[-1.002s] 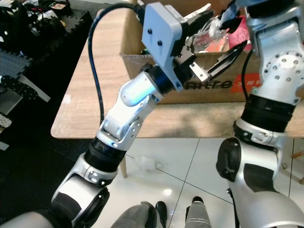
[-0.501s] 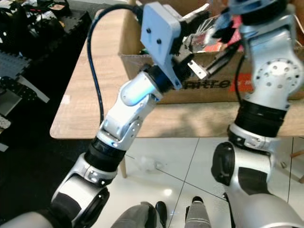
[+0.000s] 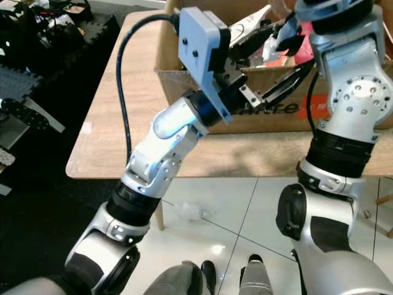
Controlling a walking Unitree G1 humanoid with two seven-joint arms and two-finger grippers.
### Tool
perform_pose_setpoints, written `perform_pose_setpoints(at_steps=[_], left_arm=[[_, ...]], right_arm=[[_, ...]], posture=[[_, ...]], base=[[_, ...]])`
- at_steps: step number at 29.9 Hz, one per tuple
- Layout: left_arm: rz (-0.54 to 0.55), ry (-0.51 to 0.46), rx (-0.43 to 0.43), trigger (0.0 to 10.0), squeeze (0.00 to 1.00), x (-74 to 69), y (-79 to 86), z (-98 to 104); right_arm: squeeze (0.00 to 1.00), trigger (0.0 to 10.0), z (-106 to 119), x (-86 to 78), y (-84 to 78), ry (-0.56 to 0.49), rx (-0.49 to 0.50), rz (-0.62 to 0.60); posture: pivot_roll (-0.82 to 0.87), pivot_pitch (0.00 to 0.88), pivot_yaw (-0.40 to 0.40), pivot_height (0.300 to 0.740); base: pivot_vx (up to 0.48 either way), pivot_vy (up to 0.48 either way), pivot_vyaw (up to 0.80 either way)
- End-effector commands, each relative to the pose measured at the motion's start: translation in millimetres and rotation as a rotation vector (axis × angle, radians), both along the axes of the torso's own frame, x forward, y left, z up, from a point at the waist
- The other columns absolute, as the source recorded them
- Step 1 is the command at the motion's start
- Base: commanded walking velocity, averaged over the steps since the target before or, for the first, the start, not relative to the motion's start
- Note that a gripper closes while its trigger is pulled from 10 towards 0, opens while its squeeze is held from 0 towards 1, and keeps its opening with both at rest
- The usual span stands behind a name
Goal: Picking trash to rubbish bin
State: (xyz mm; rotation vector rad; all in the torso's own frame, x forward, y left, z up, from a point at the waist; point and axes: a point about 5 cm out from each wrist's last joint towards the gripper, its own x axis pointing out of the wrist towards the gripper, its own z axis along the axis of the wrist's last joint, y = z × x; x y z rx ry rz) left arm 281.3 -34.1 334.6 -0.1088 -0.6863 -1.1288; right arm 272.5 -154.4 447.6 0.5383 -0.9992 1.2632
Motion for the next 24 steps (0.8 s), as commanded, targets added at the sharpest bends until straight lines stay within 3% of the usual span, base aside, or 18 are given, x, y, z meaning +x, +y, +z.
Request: perform_pose_setpoints(at_steps=[1,24], left_arm=[[-0.175,-0.047,-0.043,0.0,0.00,-31.4,-22.6,6.8],[-0.168,-0.020,-0.055,0.0,0.00,-27.7,-18.4,11.8]], right_arm=[[0.00,10.0,-0.5,0.4,14.1,-0.003,-0.040,0.036],[0.00,10.0,-6.8,2.2,16.8,0.021,-0.029,0.019]], posture=[[-0.11,0.232,0.151,0.740],[-0.11,0.228,0.162,0.740]], base=[[0.000,0.000,0.00],[0.000,0.000,0.00]])
